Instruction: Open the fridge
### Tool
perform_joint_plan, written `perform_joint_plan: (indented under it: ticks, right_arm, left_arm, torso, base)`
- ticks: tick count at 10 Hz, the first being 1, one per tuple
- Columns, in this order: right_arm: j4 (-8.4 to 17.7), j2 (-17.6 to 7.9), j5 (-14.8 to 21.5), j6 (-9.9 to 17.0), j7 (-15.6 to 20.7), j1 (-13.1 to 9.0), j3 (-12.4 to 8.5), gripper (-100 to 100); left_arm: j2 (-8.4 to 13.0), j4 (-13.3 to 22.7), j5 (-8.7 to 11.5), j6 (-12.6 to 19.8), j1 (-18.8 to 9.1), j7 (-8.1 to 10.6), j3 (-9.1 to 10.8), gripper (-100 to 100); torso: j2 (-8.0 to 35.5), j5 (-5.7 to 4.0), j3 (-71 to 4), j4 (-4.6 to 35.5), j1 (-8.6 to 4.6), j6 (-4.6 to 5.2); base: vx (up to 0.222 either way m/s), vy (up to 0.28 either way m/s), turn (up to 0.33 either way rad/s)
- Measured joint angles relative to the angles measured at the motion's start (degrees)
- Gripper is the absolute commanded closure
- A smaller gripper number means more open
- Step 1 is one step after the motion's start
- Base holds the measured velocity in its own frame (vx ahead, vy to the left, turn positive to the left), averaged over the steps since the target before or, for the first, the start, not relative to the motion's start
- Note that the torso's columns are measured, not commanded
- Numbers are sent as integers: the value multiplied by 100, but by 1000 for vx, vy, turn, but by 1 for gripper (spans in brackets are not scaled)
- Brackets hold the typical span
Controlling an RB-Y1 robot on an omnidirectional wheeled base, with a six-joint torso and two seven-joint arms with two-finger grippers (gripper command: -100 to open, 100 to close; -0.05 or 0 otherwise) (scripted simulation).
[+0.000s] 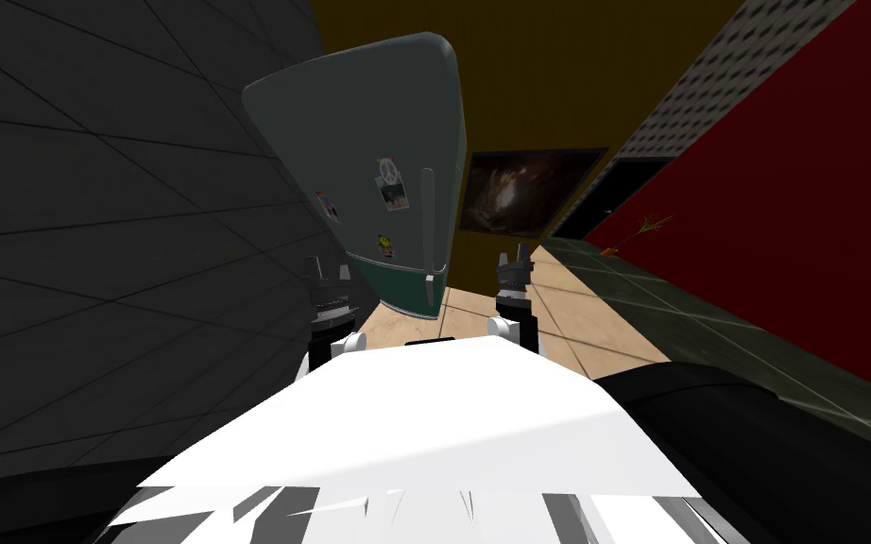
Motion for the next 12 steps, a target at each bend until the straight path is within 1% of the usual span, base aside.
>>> perform_joint_plan:
  ticks: [1, 2, 9, 10, 11, 12]
  right_arm:
    - [0, 0, 0, 0, 0, 0, 0, 0]
    - [0, 0, 0, 0, 0, 0, 0, 0]
    - [-2, 0, 0, -1, 0, 0, 0, 0]
    - [-2, 0, 0, -1, 0, 0, 0, 0]
    - [0, 0, 0, 0, 0, 0, 0, 0]
    - [1, 0, 0, 0, 0, 1, 0, 0]
  left_arm:
    - [0, 0, 0, 0, 0, 0, 0, 0]
    - [0, 0, 0, 0, 0, 0, 0, 0]
    - [0, -2, 0, -1, 0, 0, 0, 0]
    - [0, -2, 0, -1, 0, 0, 0, -100]
    - [143, 65, -11, -23, -32, -8, -11, -100]
    - [275, 101, -25, -47, -40, -18, -32, -100]
  torso:
    - [232, 0, -467, 235, 0, 0]
    - [597, 0, -1200, 600, 0, 0]
    - [3539, 0, -7073, 3537, 0, 0]
    - [3962, 0, -7919, 3960, 0, 0]
    - [4151, -1, -8315, 4148, -4, 1]
    - [4203, -2, -8429, 4204, -6, 0]
  base:
    - [0, 0, 0]
    - [0, 0, 0]
    - [0, 0, 0]
    - [16, -16, -38]
    - [24, -27, -47]
    - [27, -29, -32]
